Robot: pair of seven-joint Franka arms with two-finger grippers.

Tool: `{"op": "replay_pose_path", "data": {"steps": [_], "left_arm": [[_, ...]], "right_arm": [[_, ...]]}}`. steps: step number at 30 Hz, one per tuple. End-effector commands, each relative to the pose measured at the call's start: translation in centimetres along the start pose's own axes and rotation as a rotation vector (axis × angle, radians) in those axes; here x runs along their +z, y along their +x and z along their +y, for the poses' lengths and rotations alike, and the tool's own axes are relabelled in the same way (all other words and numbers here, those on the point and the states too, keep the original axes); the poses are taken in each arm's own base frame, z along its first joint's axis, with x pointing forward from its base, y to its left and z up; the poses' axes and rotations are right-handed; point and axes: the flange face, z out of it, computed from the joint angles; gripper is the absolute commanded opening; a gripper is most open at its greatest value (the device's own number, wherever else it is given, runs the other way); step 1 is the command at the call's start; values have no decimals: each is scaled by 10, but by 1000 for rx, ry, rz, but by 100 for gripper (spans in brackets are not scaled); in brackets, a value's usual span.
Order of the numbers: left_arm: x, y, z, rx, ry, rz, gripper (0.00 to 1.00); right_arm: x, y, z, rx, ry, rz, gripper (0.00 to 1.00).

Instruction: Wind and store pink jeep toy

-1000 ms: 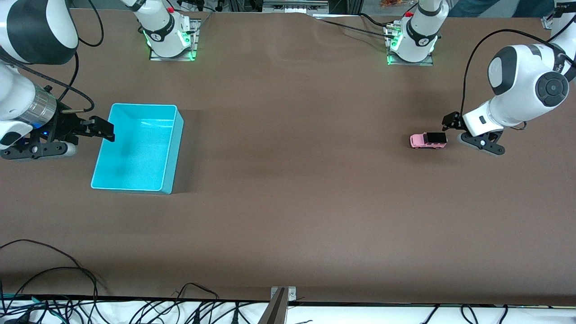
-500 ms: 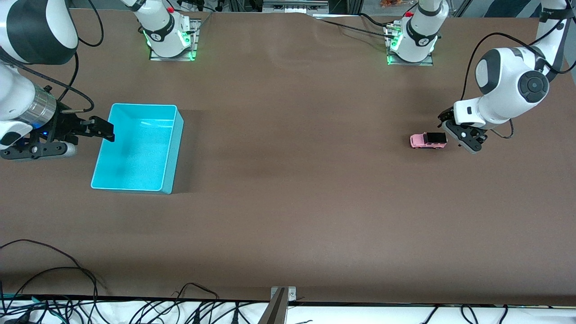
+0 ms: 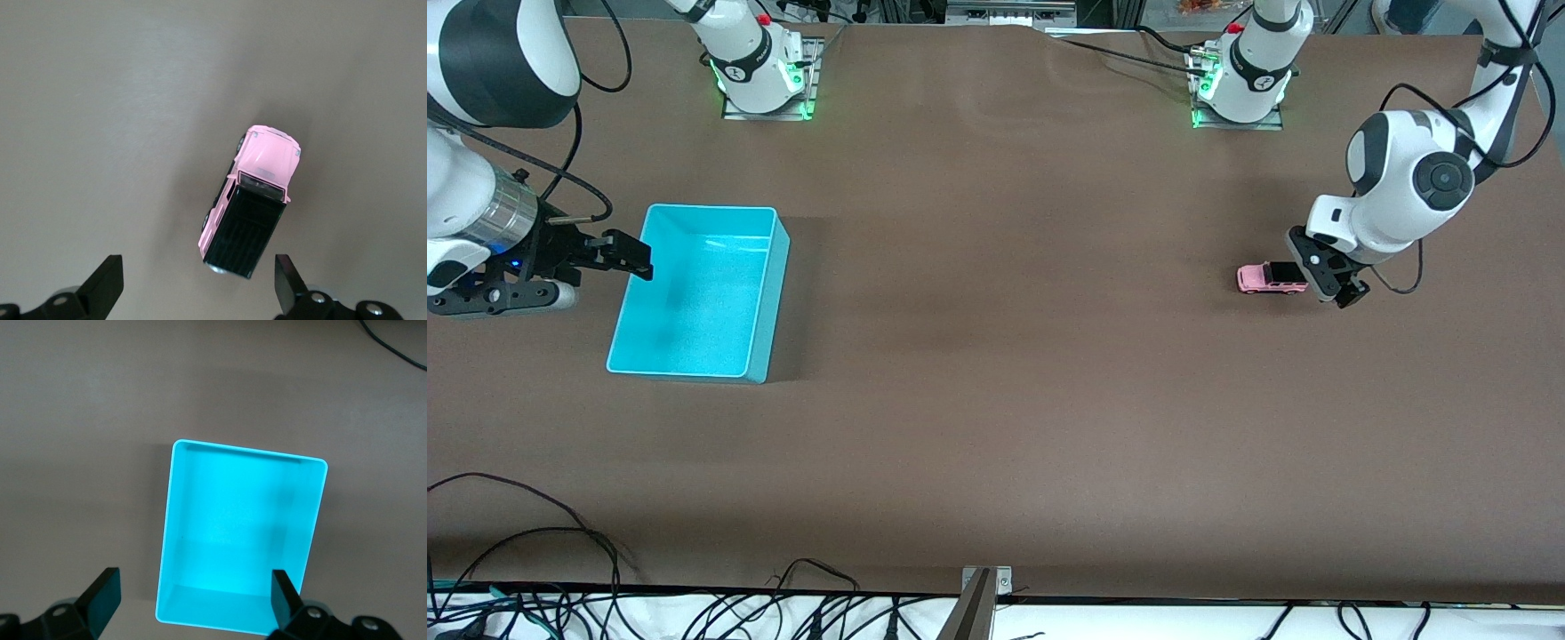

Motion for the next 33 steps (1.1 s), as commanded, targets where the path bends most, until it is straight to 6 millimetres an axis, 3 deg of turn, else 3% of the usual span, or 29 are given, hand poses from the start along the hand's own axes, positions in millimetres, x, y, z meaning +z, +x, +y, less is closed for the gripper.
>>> {"op": "replay_pose_path", "data": {"steps": [1,17,27,33], "left_arm": [[13,3,-5,100,23,-1,100],[52,6,-4,102,10,10,100],[51,6,-4,111,9,8,100],[34,7,-9,215,31,15,100]], "right_arm": [[-3,-1,2,0,-2,7,100],[-3,-1,2,0,-2,7,100],[-4,-1,2,0,-2,9,100],[-3,-1,2,0,-2,7,100]]}}
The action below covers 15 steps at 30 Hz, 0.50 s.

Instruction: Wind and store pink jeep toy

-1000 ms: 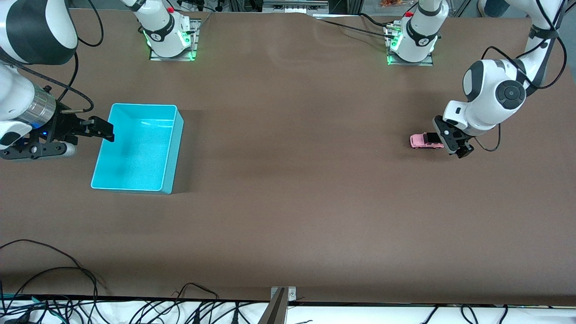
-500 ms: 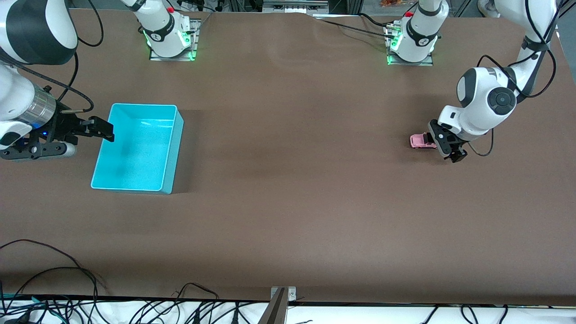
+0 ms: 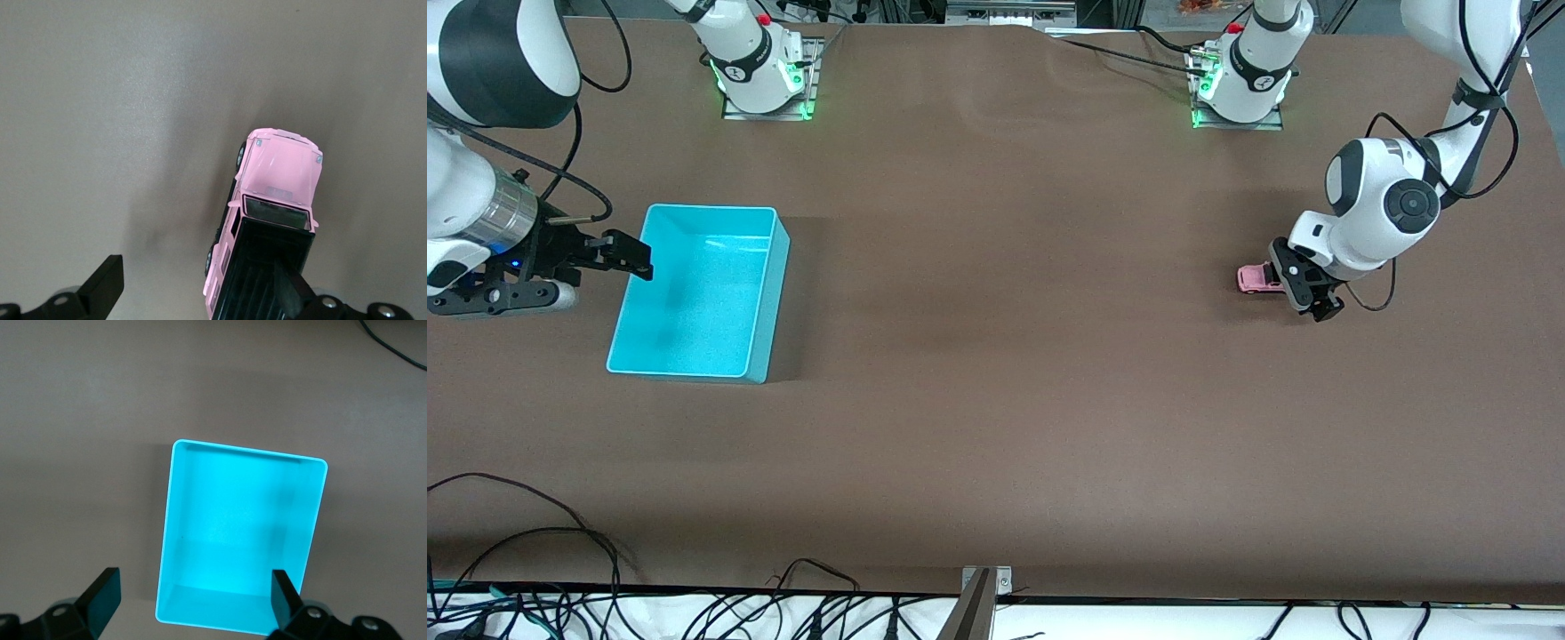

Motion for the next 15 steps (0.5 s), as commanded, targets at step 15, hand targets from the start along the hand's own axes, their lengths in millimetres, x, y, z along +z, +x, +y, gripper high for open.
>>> {"op": "replay_pose_path", "data": {"steps": [15], "left_arm": [[25,-9,27,-1,-132,70,100]], "right_arm": [[-3,-1,1,0,-1,7,100]]}}
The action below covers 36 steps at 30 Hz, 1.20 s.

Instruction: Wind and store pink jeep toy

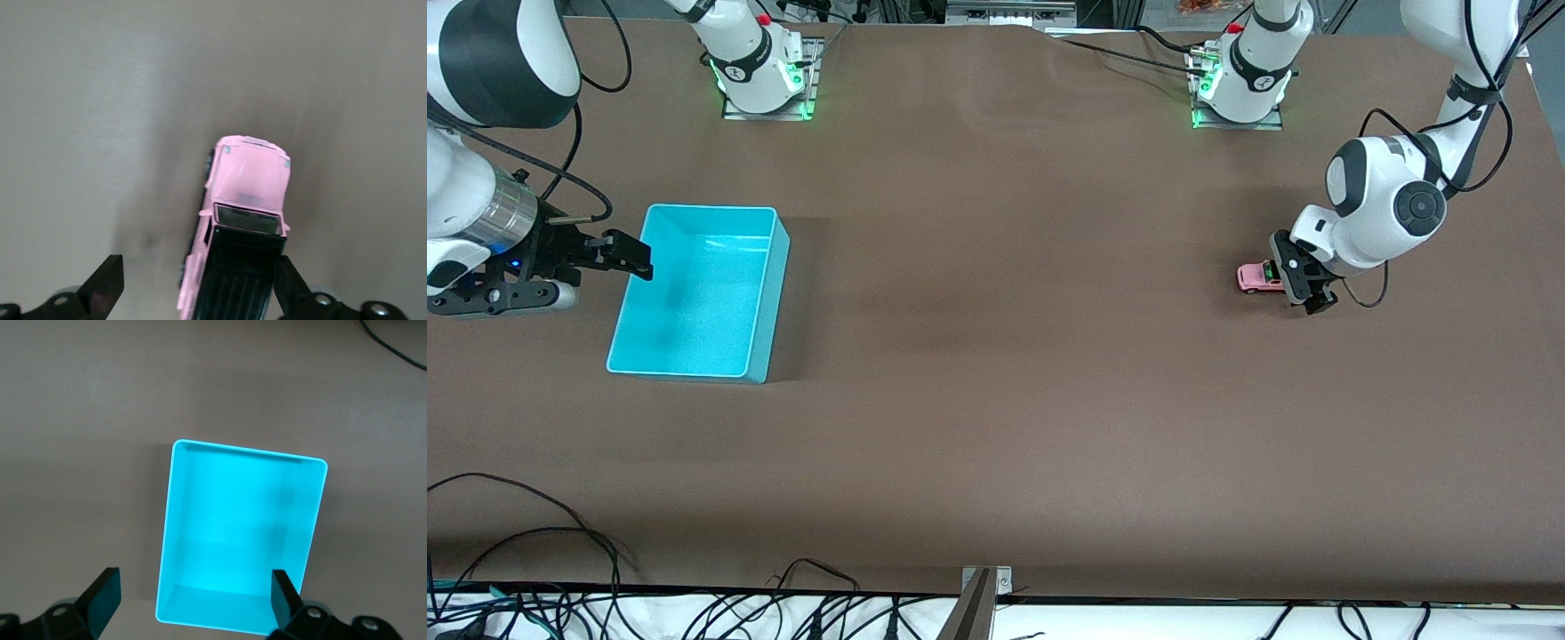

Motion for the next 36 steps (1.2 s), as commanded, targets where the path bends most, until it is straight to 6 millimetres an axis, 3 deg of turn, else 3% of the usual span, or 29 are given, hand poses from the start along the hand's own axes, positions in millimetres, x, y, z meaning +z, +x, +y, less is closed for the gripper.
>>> {"op": "replay_pose_path", "data": {"steps": [1,12,13,18,20,25,36], "left_arm": [[17,-5,13,-15,-46,28,100],[18,-3,11,-7,-41,25,100],[18,-2,10,-2,-38,22,95],[14,8,9,26,-28,19,24],[12,9,7,55,-19,3,3],[0,12,-1,118,15,-23,0],[-20,42,-12,239,68,-21,0]], "right_arm": [[-3,-1,1,0,-1,7,100],[-4,-1,1,0,-1,9,100],[-3,-1,1,0,-1,7,100],[-3,-1,1,0,-1,7,100],[-3,-1,1,0,-1,7,100],[-3,-1,1,0,-1,7,100],[-3,-1,1,0,-1,7,100]]}}
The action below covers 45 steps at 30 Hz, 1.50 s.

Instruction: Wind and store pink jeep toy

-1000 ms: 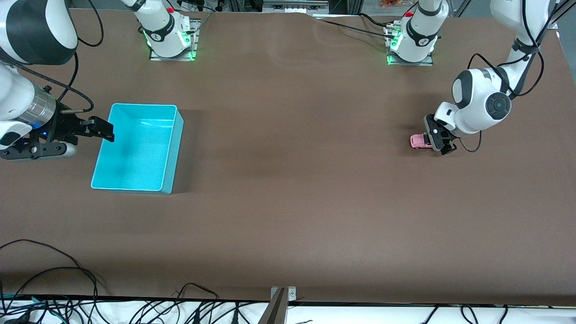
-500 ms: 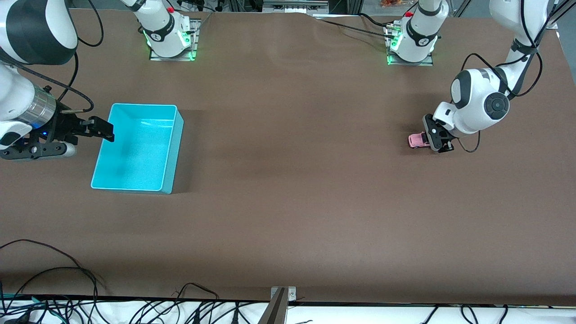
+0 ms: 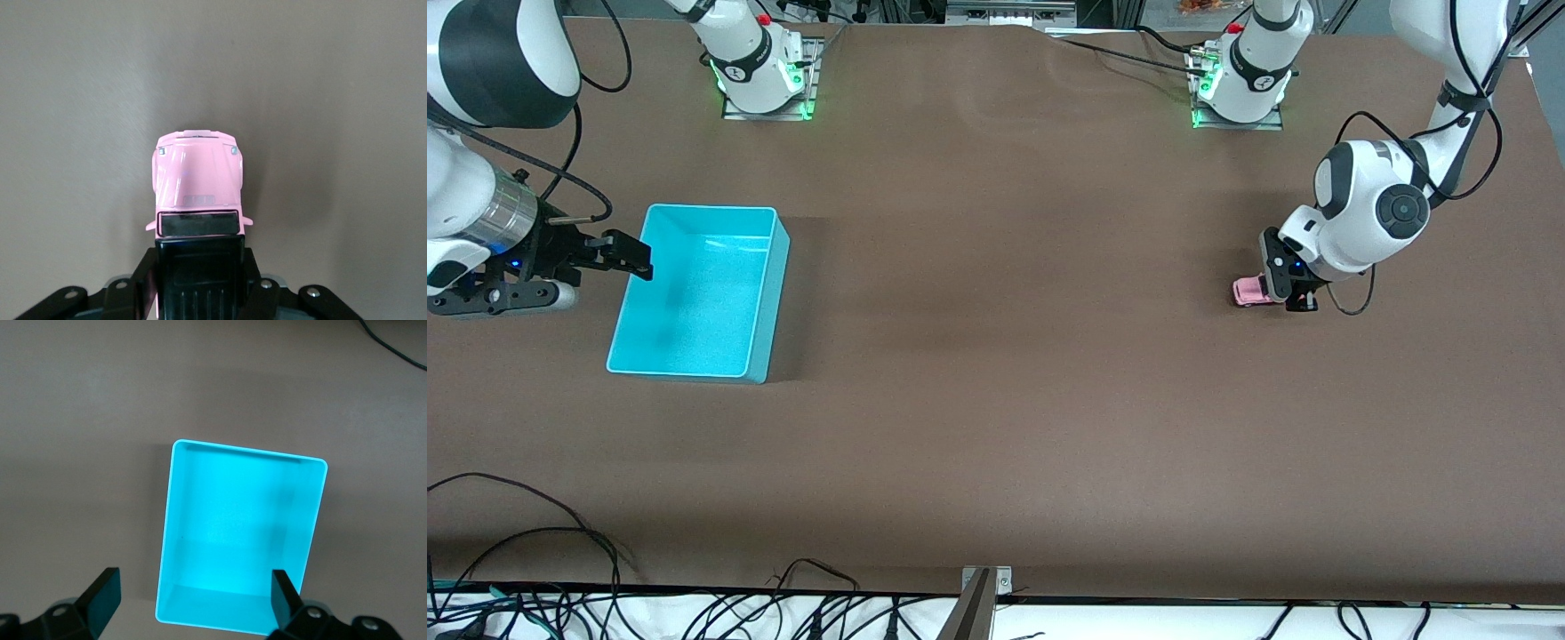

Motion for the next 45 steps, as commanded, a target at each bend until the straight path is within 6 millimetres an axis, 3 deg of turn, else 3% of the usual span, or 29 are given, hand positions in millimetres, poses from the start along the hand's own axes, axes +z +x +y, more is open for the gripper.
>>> {"op": "replay_pose_path", "data": {"steps": [1,5,14,23,27,38,45], "left_arm": [[-13,18,-7,79,28,-11,0],[-14,35,-8,103,35,-12,0],[-11,42,-13,104,32,-6,0],[18,44,-11,40,-24,15,0],[33,61,-6,72,-52,9,0],[42,64,-7,47,-64,6,0],[54,55,-5,37,-87,-1,0]], "right_arm": [[-3,-1,1,0,-1,7,100],[-3,-1,1,0,-1,7,100],[-3,-1,1,0,-1,7,100],[-3,-1,1,0,-1,7,100],[-3,-1,1,0,-1,7,100],[-3,-1,1,0,-1,7,100],[-3,-1,1,0,-1,7,100]]}}
